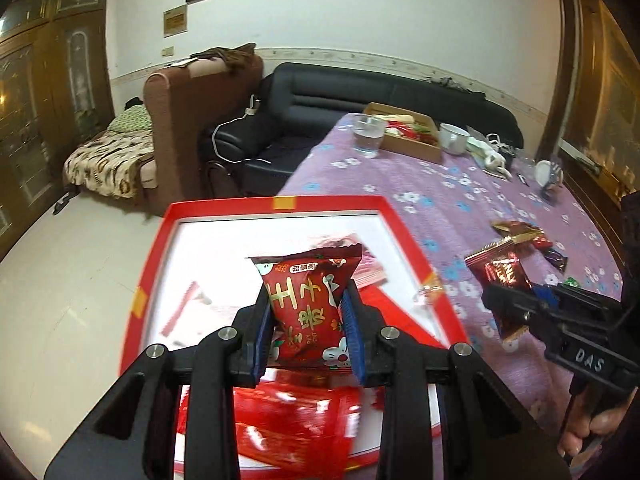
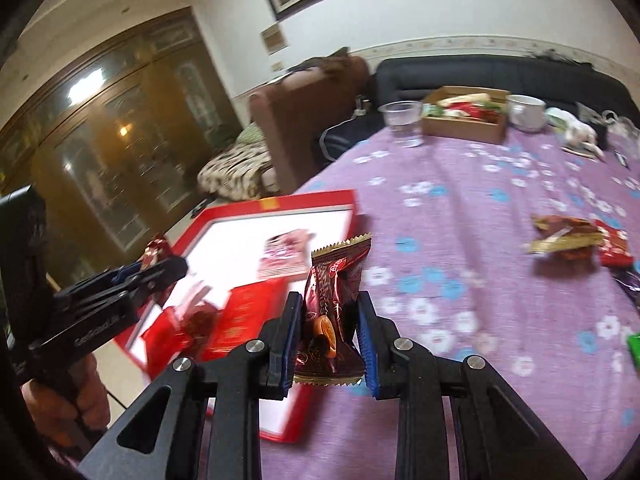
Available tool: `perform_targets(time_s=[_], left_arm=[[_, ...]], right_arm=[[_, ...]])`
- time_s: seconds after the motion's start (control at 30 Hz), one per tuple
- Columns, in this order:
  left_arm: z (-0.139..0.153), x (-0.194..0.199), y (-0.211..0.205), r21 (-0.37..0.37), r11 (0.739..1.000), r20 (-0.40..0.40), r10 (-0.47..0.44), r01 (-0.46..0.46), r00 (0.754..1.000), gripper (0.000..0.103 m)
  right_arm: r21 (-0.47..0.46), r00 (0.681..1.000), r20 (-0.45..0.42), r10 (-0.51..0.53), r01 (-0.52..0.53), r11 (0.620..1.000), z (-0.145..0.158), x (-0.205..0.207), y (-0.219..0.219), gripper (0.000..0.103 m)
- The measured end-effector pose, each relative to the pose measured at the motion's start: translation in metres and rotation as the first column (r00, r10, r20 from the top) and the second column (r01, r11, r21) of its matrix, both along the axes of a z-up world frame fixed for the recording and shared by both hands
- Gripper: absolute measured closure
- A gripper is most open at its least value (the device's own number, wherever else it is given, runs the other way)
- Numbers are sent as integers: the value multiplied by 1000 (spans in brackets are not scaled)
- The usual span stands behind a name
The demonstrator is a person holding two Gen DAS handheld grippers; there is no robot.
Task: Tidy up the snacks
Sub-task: 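Carry both packets over the white tray and open both grippers, then move both grippers back over the remaining snacks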
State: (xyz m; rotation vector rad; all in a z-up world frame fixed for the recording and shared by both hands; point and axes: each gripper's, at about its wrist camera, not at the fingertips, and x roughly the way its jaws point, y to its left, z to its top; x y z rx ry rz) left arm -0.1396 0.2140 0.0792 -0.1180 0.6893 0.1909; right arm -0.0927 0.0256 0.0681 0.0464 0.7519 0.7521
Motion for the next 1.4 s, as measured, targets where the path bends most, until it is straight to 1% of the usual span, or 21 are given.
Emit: perform_targets(time_s=[0.23,0.43,0.7,0.73,0.93,0.97,1.0,1.03,1.07,1.1,1.17,1.2,1.23,1.27,1.3,1.33,1.4], left_arm=[[-8,-6,16,-7,1000,-15,24,-25,1000,73],[-13,-7,22,-16,999,-28,31,-32,999,73],[-20,-7,27,-22,999,-47,40,-41,998,73],[-20,-7,27,-22,999,-52,41,-43,998,73],[-25,-8,31,-14,998,-78,66,-67,995,72],[-25,-9,32,-13,997,-80,74,-76,994,70],[-25,-9,32,-13,997,-81,79,-80,994,65],[-25,-9,34,-7,996,-84,92,-93,992,60],[-25,-9,35,-2,994,-83,105,-105,991,48],[-24,-10,35,1,994,-73,112,-112,991,44],[-21,-13,34,23,991,-61,132,-131,989,43],[-20,-13,33,40,990,-54,139,-137,989,43],[-18,-14,31,55,989,-46,142,-139,989,42],[-17,-14,28,65,988,-39,142,-139,989,38],[-15,-15,25,72,988,-32,138,-136,990,31],[-14,-16,23,74,989,-24,132,-130,991,29],[-13,-15,14,79,991,-12,112,-110,994,29]], right_arm=[[-33,997,-5,77,-77,996,-6,-16,38,76],[-60,993,-5,120,-120,991,-12,-29,57,76],[-81,990,-10,139,-139,987,-18,-30,68,75],[-80,990,-11,140,-140,987,-18,-30,69,73],[-50,987,-19,157,-158,986,-17,-30,71,72],[-42,987,-17,158,-159,986,-16,-30,70,69],[-31,987,-14,159,-159,987,-14,-30,68,65],[-16,987,-14,162,-162,987,-12,-31,66,57],[-2,987,-10,161,-161,987,-10,-31,63,53],[13,988,1,154,-154,988,-7,-31,59,53],[25,990,15,139,-140,990,-3,-31,53,45],[27,991,20,129,-130,991,-1,-30,50,44],[29,993,24,112,-112,993,0,-27,45,43],[32,995,22,102,-102,994,0,-26,41,43],[36,996,11,88,-88,995,-1,-22,36,43],[38,997,3,75,-76,996,-2,-19,31,43],[39,999,-9,46,-46,998,-6,-13,22,43]])
